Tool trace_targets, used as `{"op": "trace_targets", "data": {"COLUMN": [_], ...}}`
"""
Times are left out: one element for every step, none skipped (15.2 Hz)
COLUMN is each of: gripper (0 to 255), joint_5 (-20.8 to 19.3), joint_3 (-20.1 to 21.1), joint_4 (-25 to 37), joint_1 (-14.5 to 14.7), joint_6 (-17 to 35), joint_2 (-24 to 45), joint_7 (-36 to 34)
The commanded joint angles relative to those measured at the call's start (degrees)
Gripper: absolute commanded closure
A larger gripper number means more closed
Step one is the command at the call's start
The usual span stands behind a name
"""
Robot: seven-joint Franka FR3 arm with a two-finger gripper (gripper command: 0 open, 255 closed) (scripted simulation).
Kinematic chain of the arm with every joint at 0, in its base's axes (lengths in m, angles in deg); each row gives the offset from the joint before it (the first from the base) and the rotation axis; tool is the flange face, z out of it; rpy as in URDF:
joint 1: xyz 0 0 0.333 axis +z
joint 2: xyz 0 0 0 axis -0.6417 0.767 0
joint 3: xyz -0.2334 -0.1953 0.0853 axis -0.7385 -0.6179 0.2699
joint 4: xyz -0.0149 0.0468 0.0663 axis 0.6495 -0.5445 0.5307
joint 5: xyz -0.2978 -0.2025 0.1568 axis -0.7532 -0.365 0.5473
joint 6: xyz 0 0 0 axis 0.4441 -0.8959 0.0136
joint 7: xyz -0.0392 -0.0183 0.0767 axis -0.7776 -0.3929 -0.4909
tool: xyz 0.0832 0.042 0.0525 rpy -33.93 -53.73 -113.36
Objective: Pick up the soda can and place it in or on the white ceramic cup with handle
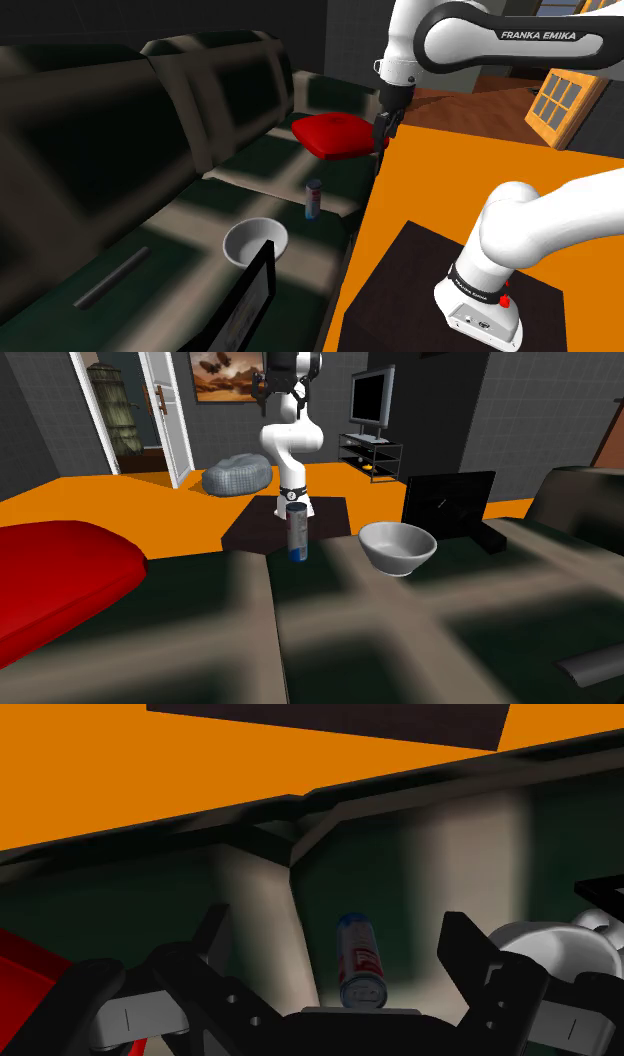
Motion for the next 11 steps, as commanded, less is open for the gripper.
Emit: {"op": "trace_targets", "data": {"gripper": [0, 0, 0, 0, 0, 0, 0, 0, 0, 0, 0], "joint_5": [0.0, 0.1, 0.3, 0.4, 0.5, 0.6, 0.7, 0.8, 1.0, 1.1, 1.2], "joint_3": [0.0, 0.0, 0.0, 0.1, 0.1, 0.1, 0.2, 0.2, 0.3, 0.3, 0.4], "joint_4": [0.0, -0.4, -0.8, -1.0, -1.2, -1.3, -1.4, -1.3, -1.2, -1.0, -0.7], "joint_1": [0.0, 0.2, 0.3, 0.5, 0.6, 0.8, 0.9, 1.1, 1.3, 1.4, 1.5], "joint_6": [0.0, 1.8, 3.7, 5.5, 7.3, 9.1, 10.8, 12.5, 14.2, 15.8, 17.4], "joint_2": [0.0, 1.5, 3.1, 4.8, 6.5, 8.3, 10.2, 12.0, 14.0, 15.9, 18.0], "joint_7": [0.0, 0.3, 0.5, 0.8, 1.1, 1.3, 1.6, 1.9, 2.1, 2.4, 2.7]}}
